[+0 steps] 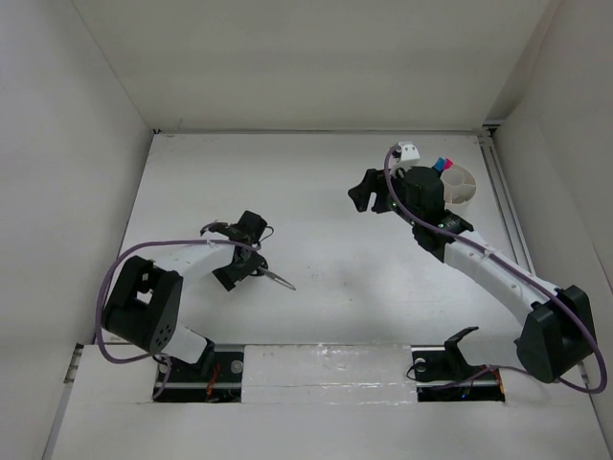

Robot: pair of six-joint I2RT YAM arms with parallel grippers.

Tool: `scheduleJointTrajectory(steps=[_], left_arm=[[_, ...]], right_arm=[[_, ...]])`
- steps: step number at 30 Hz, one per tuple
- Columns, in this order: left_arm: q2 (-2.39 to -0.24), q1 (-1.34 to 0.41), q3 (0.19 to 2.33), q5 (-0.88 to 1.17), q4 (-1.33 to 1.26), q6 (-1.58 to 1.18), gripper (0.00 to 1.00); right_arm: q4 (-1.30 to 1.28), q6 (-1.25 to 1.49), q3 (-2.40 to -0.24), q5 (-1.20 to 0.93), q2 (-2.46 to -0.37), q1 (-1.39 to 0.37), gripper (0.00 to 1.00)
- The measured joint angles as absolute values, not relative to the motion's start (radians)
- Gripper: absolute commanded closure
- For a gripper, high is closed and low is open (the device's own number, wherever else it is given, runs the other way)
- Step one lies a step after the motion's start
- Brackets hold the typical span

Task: Sort the stationery into containers
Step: Pick up the scissors from the center of the board.

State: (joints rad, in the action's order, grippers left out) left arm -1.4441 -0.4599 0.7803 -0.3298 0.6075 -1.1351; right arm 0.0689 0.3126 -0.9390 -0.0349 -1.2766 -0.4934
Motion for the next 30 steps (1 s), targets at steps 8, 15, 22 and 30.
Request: scheduleJointTrajectory(steps=[8,15,22,30], left_arm=[[-1.513,-0.46,0.82,-0.337,0.587,-1.132,0.51],[-1.526,-0.46,0.829,-0.342,0.551,-1.125,1.0],[-1.559,-0.479,0.861,-0.363,0.513,-1.055,1.0],[-1.525,-0.594,1.049,-0.4,0.455,-0.842,1.0]], right_arm=[[0.073,0.313,-0.939,-0.046,-1.271,-0.493,0.23],[0.083,0.313,-0.939,-0.072,-1.262,-0.492,0.23],[0.202,0.331,-0.876,-0.339,-1.265,-0.37,0.22],[0.318,0.368,-0.849,-0.647,-1.331,-0.284,0.22]])
